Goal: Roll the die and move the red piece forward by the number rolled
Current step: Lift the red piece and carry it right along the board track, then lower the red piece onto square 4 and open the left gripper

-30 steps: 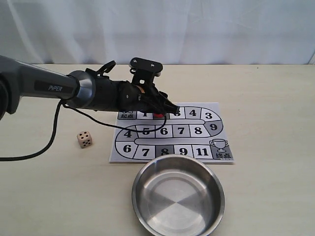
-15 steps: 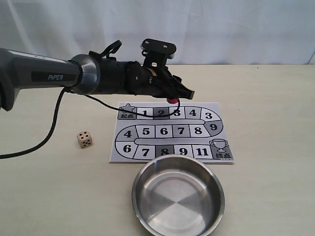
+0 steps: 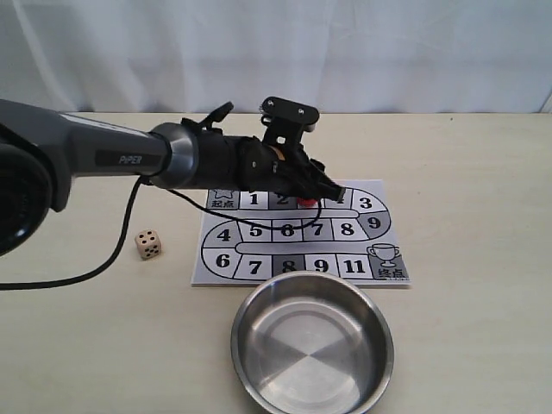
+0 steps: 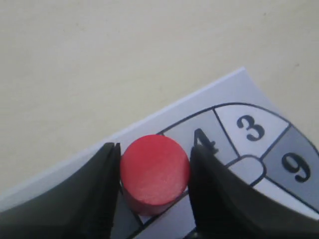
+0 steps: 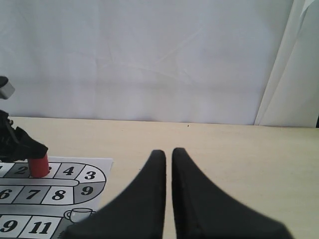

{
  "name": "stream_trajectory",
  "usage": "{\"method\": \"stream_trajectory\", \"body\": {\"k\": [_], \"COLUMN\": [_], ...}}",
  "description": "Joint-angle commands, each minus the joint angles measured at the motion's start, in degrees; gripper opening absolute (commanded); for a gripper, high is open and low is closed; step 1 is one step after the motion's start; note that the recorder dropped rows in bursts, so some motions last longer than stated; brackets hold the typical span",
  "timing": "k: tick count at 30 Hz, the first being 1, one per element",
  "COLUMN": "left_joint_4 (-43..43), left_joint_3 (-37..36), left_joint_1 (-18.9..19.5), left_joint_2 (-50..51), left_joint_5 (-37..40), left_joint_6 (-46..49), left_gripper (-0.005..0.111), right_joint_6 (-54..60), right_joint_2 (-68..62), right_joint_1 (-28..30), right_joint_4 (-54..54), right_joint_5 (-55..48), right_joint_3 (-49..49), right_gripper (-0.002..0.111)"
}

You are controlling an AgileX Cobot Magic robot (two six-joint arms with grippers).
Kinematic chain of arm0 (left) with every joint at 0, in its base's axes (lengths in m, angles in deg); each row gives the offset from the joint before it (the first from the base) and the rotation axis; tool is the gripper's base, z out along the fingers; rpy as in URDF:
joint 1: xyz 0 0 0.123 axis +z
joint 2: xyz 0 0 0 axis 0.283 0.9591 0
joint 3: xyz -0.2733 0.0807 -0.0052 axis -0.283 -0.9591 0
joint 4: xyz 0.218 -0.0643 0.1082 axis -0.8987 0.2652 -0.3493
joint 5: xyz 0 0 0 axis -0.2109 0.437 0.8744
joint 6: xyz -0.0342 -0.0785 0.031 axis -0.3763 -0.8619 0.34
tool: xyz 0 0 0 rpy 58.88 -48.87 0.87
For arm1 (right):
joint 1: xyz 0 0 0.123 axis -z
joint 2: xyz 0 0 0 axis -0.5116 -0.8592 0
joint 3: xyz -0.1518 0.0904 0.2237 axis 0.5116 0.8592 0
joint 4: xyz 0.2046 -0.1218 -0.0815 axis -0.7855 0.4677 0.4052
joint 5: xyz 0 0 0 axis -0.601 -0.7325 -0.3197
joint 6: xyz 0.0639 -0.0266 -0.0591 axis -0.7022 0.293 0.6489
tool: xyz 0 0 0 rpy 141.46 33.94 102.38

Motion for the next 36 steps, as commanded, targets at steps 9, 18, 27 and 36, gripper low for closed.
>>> {"method": "stream_trajectory", "body": {"k": [9, 18, 27, 36], "left_joint_4": [0.17, 0.17, -1.40, -1.40], "left_joint_3": [0.46, 1.15, 6.39, 6.39], "left_joint_1": [-0.02, -0.02, -2.31, -3.34], "left_joint_2": [1.96, -1.53, -1.53, 1.94], "left_joint_5": [-1.57, -4.49, -0.61, -4.10], "left_joint_6": [0.29, -2.13, -1.74, -1.74], "left_gripper": [0.000, 0.000, 0.000, 0.000], "right_joint_6": [-0.17, -0.17, -0.17, -0.17], "right_joint_2": [0.28, 0.28, 0.28, 0.28], "right_joint_1": [-0.14, -0.14, -0.14, -0.14], "right_joint_4": [0.45, 0.45, 0.45, 0.45], "right_joint_5": [-0.37, -0.37, -0.37, -0.37], "right_joint_3": [0.14, 0.14, 0.14, 0.14], "right_gripper": [0.004, 0.004, 0.004, 0.004]}}
